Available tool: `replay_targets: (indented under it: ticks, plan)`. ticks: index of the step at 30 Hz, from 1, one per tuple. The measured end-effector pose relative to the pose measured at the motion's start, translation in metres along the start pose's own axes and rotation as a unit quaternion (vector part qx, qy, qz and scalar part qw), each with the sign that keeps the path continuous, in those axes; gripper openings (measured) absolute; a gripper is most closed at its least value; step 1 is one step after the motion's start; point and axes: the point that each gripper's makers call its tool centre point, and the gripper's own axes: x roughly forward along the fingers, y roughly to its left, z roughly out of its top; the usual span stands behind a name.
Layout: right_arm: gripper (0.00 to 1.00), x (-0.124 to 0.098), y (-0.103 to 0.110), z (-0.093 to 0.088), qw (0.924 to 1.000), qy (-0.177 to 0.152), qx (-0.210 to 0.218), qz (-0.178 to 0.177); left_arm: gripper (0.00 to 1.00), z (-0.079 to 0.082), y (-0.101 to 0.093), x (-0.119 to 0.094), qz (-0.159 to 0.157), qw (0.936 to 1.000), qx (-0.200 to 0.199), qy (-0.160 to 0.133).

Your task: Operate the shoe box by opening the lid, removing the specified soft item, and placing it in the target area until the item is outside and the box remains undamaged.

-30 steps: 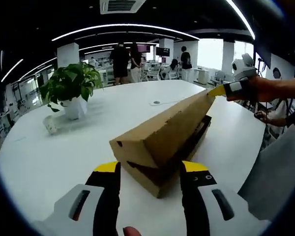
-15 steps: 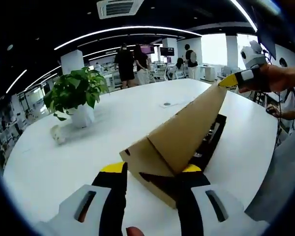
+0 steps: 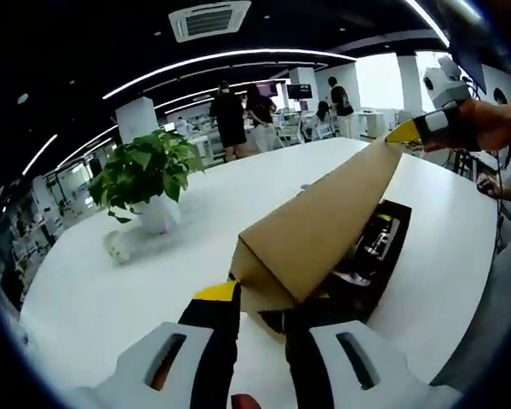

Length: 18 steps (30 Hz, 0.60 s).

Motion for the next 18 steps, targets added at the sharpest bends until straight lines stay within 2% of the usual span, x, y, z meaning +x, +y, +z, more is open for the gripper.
replay_targets:
  ticks: [3, 6, 9, 14, 18]
  plan:
    - [0.42, 0.0, 0.001, 0.003, 1.0, -0.001, -0.006, -0.001, 0.14, 0.003, 0.005, 0.001, 0.002, 0.9988, -0.048, -0.009]
    - [0.42, -0.002, 0.002, 0.004, 0.9998, 0.0, -0.019, -0.001, 0.13, 0.006, 0.009, 0.003, 0.006, 0.9986, -0.051, -0.009]
    - [0.43, -0.005, 0.003, 0.001, 0.9987, 0.006, -0.05, 0.004, 0.12, 0.008, 0.011, 0.005, 0.008, 0.9981, -0.062, -0.007]
    - [0.44, -0.005, 0.003, 0.001, 0.9979, 0.005, -0.064, 0.012, 0.11, 0.009, 0.013, 0.007, 0.008, 0.9975, -0.07, -0.007]
    - [0.44, -0.002, 0.002, 0.005, 0.9975, -0.006, -0.068, 0.02, 0.11, 0.012, 0.016, 0.008, 0.005, 0.9948, -0.101, -0.006]
